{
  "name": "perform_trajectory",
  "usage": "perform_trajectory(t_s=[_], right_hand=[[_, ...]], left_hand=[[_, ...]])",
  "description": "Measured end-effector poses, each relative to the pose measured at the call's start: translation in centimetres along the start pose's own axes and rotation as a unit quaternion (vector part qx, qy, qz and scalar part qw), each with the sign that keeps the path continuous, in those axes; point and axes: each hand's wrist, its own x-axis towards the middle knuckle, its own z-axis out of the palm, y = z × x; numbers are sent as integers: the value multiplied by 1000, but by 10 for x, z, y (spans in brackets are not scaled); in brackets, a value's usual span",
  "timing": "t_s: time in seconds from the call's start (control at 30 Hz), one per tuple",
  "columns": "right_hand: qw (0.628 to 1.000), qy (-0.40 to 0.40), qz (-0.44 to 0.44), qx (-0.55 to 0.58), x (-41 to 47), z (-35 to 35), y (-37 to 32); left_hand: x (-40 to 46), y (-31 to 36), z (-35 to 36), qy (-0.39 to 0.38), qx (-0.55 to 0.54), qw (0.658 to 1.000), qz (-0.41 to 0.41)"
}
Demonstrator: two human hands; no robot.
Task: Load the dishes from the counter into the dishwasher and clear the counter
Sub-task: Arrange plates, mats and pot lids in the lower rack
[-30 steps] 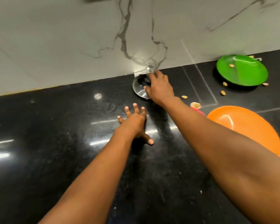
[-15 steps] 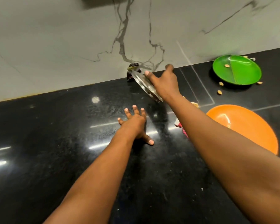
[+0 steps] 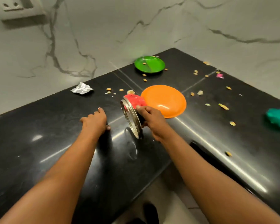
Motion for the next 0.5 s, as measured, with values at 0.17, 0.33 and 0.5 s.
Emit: perform_trajectory(t_s=[0.17, 0.33, 0.5], right_hand=[[995, 89, 15, 43, -125, -34, 24], [978, 192, 53, 67, -242, -61, 52], [939, 313, 99, 101, -352, -91, 90]], left_hand=[[-82, 52, 53, 193, -32, 967, 163], [-156, 103, 91, 218, -33, 932, 286], [-236, 153, 124, 252, -16, 885, 391]])
